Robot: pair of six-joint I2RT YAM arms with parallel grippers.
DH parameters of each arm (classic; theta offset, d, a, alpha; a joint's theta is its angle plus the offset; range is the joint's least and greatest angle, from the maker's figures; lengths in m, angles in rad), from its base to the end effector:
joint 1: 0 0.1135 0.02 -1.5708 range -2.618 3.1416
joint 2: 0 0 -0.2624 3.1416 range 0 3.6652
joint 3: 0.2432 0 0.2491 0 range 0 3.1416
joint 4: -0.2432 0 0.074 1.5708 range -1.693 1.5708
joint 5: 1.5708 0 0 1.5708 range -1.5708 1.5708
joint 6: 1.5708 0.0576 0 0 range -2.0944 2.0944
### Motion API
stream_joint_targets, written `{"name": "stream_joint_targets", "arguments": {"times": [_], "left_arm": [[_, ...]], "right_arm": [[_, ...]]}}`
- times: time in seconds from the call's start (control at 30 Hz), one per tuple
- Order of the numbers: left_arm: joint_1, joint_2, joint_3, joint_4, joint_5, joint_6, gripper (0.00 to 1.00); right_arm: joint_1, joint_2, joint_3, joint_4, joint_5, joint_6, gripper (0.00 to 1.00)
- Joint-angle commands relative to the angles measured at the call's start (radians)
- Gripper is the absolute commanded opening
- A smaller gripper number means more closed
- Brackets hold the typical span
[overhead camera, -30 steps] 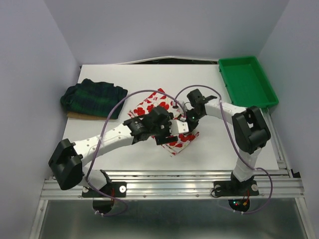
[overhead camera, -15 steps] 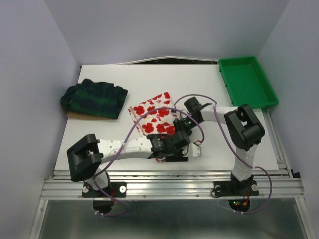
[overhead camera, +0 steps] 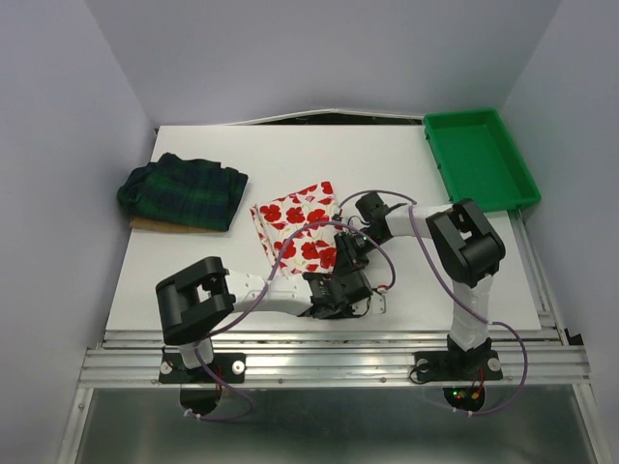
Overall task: Fold and stack the skirts
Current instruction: Fold the skirt
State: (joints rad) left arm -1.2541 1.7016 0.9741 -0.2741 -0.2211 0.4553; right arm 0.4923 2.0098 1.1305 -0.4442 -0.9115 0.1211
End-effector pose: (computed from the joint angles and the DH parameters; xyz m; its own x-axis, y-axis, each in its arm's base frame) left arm 0.1194 -0.3238 0.1480 0.1559 0.9019 -0.4028 0.9150 0.0218 0.4029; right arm 0.2946 0.2096 0.0971 -0.9038 -0.4007 -0.1504 -0.3534 0.5005 0.7903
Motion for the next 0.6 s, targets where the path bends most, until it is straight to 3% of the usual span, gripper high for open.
{"name": "stream_joint_targets", "arguments": {"times": [0.0, 0.07, 0.3, 0.57], "left_arm": [[-0.002, 0.036, -0.054, 0.026, -0.049, -0.035, 0.53], [-0.002, 0.021, -0.052, 0.024, -0.015, -0.04, 0.54], [-0.008, -0.017, -0.002, -0.028, 0.034, -0.049, 0.79], [-0.022, -0.046, 0.02, -0.025, -0.001, -0.081, 0.82]], "right_arm": [[0.014, 0.055, -0.014, 0.035, 0.125, -0.006, 0.31], [0.014, 0.06, -0.015, 0.035, 0.134, -0.003, 0.31], [0.014, 0.067, -0.015, 0.027, 0.16, -0.006, 0.3], [0.014, 0.07, -0.012, 0.019, 0.164, -0.001, 0.3]]}}
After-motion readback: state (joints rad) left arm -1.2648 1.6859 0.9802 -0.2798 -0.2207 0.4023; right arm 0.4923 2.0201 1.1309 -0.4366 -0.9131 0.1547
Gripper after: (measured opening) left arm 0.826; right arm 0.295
